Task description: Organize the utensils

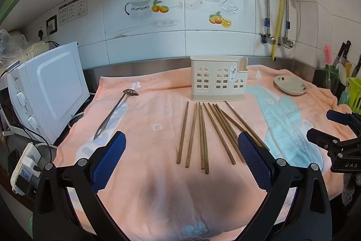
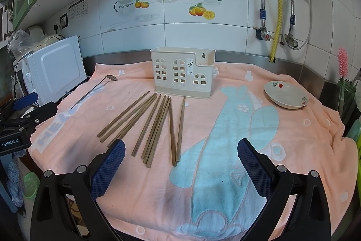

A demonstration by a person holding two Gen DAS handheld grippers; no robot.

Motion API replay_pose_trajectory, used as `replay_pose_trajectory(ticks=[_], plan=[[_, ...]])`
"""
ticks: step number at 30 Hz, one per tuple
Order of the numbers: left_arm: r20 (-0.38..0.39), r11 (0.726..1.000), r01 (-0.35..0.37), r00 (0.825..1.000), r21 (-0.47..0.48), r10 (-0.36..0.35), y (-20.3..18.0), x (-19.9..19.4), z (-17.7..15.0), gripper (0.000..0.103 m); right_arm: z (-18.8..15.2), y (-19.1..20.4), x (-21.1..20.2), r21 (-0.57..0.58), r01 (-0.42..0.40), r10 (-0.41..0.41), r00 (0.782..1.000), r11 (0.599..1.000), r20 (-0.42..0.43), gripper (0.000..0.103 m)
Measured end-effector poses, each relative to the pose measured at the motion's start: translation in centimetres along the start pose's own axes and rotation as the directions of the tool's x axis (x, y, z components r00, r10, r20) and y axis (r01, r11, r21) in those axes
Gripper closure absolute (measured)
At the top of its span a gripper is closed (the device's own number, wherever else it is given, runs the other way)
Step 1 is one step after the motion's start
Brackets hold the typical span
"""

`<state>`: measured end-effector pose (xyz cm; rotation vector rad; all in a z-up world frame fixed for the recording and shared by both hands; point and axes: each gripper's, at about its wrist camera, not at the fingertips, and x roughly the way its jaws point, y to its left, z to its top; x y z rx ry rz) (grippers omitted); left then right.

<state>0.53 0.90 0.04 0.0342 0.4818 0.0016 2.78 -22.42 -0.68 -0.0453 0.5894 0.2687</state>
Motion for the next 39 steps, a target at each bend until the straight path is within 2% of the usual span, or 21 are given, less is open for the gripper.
replay_pose_trajectory(ticks=[29, 32, 39], plan=[[-0.047, 1.0, 0.003, 0.999, -0.009, -0.004, 0.9, 3.6, 0.5, 0.005, 0.4, -0.2, 3.1, -0.018, 0.003, -0.004, 0.999, 1.0, -0.044, 0.008], [-0.055, 1.0, 0.005, 0.998, -0.013, -0.006, 1.1, 4.1, 0.5, 0.005, 0.5, -0.3, 3.6, -0.018, -0.001, 0.0, 0.998, 1.0, -0.058, 0.016], [-0.084, 1.0, 0.004, 0.996, -0.026, -0.006, 2.0, 5.5, 0.5, 0.01, 0.7, -0.6, 4.9, -0.018, -0.003, 0.002, 0.996, 1.0, -0.088, 0.022]])
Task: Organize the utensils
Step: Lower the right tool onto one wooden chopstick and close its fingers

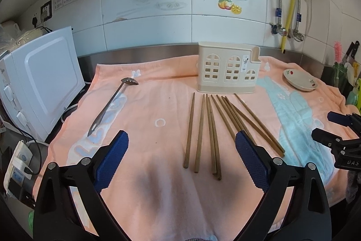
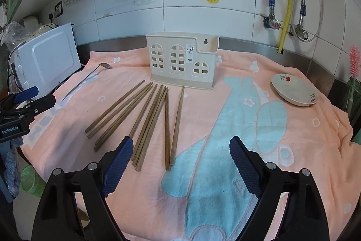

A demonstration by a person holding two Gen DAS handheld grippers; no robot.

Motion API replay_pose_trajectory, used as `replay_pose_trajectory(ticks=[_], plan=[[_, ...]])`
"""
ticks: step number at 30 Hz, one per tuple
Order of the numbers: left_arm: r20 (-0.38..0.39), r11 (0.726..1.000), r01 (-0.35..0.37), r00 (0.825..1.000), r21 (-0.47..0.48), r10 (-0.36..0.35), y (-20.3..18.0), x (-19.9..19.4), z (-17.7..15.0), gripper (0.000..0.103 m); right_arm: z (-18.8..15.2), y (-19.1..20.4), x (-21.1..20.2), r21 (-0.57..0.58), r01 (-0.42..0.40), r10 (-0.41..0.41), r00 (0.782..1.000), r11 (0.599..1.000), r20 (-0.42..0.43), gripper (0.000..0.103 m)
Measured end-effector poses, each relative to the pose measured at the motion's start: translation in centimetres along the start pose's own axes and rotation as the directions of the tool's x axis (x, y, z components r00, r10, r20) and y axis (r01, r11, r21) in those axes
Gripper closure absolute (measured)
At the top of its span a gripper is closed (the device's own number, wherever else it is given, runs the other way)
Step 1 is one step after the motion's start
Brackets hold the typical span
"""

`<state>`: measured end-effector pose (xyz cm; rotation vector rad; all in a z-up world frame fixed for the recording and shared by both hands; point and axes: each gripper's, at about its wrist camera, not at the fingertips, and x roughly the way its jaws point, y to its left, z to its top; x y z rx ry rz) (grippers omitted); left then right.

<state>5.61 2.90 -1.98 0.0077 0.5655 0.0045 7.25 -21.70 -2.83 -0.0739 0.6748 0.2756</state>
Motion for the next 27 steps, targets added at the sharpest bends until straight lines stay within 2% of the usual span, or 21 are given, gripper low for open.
replay_pose_trajectory(ticks=[4, 11, 21, 23, 27], plan=[[-0.007, 1.0, 0.006, 1.0, 0.002, -0.006, 0.2, 0.6, 0.2, 0.011, 0.1, -0.2, 0.5, 0.005, 0.0, 0.0, 1.0, 1.0, -0.015, 0.023], [-0.034, 1.0, 0.028, 0.999, 0.004, -0.028, 0.2, 2.0, 0.4, 0.022, 0.4, -0.6, 1.5, 0.014, -0.004, 0.004, 0.999, 1.0, -0.037, 0.03], [-0.102, 0.998, 0.063, 0.993, 0.005, -0.062, 1.0, 4.5, 0.4, 0.053, 0.6, -0.3, 3.4, 0.0, -0.017, 0.017, 0.996, 1.0, -0.084, 0.041], [-0.123, 0.998, 0.071, 0.99, 0.0, -0.07, 1.3, 5.2, 0.4, 0.057, 0.6, -0.3, 4.0, -0.005, -0.018, 0.018, 0.995, 1.0, -0.1, 0.043], [-0.159, 0.996, 0.086, 0.983, -0.007, -0.085, 1.6, 6.6, 0.2, 0.058, 0.7, -0.4, 5.3, -0.012, -0.03, 0.028, 0.991, 0.999, -0.13, 0.051]])
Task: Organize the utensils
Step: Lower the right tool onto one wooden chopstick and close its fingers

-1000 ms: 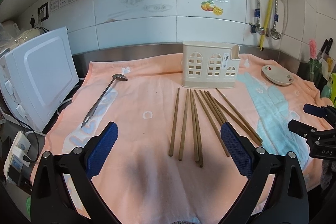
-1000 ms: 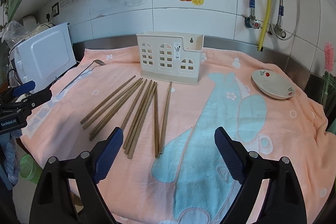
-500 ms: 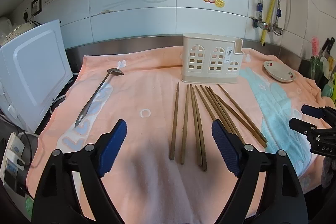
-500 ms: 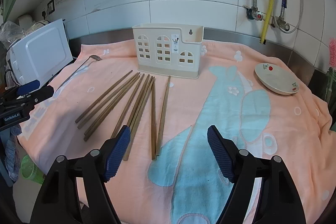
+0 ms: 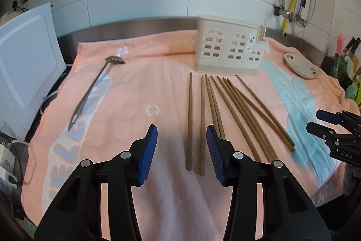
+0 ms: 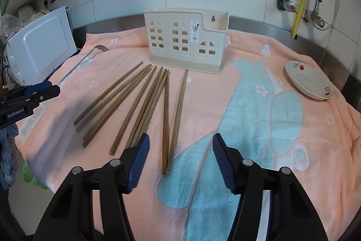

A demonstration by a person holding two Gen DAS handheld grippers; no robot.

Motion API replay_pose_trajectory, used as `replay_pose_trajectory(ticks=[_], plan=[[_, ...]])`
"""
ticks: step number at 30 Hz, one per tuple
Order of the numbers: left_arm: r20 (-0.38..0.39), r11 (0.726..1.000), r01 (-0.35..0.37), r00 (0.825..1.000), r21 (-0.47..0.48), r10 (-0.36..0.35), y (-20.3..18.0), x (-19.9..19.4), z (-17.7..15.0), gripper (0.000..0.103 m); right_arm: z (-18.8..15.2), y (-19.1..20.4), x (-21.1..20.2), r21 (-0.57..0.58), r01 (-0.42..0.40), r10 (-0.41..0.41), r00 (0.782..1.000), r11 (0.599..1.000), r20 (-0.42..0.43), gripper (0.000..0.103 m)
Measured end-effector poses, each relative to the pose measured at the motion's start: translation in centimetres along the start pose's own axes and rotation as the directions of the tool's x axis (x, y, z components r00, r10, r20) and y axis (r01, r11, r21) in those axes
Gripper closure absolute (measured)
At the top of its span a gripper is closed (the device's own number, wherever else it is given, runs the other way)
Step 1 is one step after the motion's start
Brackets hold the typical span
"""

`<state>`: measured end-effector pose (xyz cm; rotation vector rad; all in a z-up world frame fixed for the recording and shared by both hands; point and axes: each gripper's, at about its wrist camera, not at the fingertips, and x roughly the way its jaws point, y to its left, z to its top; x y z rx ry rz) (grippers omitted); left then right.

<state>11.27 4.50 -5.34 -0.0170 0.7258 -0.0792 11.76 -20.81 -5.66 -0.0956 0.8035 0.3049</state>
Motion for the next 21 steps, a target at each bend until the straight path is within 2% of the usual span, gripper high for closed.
replay_pose_trajectory(ticks=[11, 21], plan=[[-0.077, 0.999, 0.031, 0.997, -0.005, -0.032, 0.2, 3.2, -0.6, 0.064, 0.7, -0.4, 4.2, 0.008, -0.046, 0.047, 0.995, 0.999, -0.088, 0.074], [-0.125, 0.998, 0.066, 0.99, 0.008, -0.065, 0.0, 5.6, -0.4, 0.079, 1.2, 0.4, 7.3, -0.011, -0.06, 0.058, 0.988, 0.998, -0.142, 0.091]])
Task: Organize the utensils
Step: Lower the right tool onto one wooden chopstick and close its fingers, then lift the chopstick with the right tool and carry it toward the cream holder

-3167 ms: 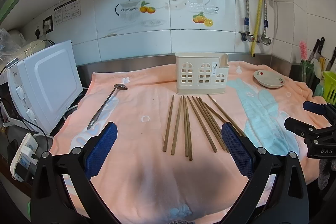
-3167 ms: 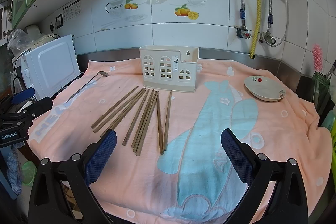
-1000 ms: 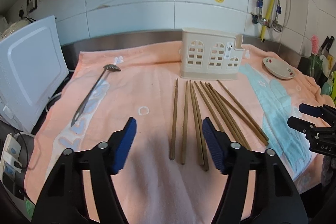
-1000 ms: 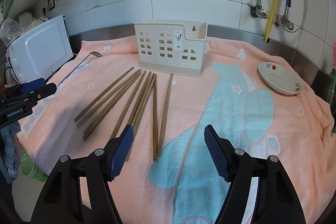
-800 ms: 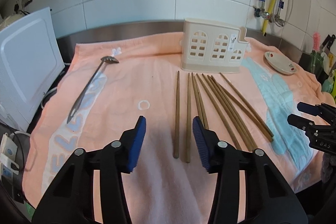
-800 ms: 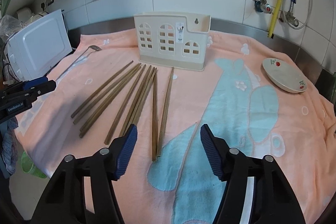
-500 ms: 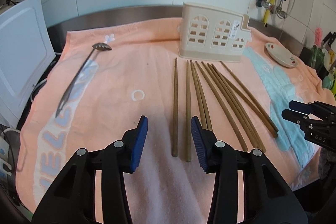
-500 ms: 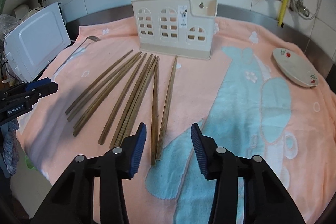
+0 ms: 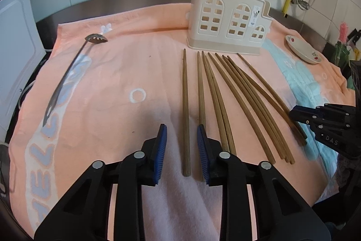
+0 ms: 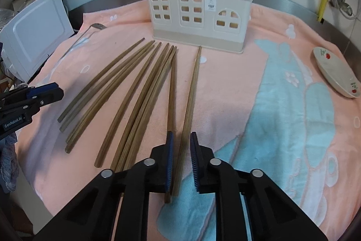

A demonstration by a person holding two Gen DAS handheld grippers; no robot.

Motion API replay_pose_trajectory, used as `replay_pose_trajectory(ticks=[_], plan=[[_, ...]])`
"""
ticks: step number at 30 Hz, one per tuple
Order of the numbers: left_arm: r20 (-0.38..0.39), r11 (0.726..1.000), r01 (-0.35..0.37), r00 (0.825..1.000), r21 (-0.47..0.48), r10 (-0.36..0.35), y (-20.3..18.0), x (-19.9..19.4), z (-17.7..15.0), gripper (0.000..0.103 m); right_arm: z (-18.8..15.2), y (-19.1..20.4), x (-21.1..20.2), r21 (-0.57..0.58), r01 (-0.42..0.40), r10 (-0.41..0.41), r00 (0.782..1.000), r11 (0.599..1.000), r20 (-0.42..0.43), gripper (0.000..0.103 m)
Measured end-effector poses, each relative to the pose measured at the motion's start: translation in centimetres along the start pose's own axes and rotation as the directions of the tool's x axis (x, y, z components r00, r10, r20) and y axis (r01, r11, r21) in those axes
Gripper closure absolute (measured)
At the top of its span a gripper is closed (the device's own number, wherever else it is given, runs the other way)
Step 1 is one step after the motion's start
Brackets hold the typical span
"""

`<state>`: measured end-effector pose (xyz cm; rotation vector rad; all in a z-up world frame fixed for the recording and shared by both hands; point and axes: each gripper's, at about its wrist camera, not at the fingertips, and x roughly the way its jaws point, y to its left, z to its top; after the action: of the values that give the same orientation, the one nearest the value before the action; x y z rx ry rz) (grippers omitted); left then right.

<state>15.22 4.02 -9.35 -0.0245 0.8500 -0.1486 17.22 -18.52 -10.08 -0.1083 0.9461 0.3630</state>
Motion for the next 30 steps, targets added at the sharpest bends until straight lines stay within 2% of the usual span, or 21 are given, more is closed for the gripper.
replay_pose_trajectory(ticks=[5, 12, 23, 27, 30], plan=[[-0.017, 1.0, 0.019, 1.0, 0.021, -0.019, -0.5, 1.3, 0.4, 0.085, 0.2, 0.0, 0.4, -0.009, 0.009, -0.009, 1.0, 1.0, -0.01, 0.095], [-0.051, 0.999, 0.036, 0.998, 0.006, -0.036, -0.2, 3.2, 0.6, 0.093, 0.0, 0.1, 0.9, -0.014, 0.018, -0.018, 1.0, 1.0, -0.022, 0.095], [-0.077, 1.0, 0.016, 0.997, 0.011, -0.016, -0.5, 4.7, 0.9, 0.094, -0.2, 0.1, 1.2, -0.002, 0.021, -0.021, 1.0, 1.0, -0.017, 0.095], [-0.081, 0.999, -0.009, 0.997, 0.032, 0.011, -0.9, 4.8, 1.0, 0.095, -0.2, 0.6, 1.3, -0.017, 0.045, -0.045, 0.999, 0.999, -0.013, 0.094], [-0.083, 1.0, -0.004, 0.997, 0.017, 0.006, -0.8, 4.7, 1.2, 0.097, -0.2, 0.7, 1.3, -0.023, 0.058, -0.058, 0.998, 0.998, -0.009, 0.095]])
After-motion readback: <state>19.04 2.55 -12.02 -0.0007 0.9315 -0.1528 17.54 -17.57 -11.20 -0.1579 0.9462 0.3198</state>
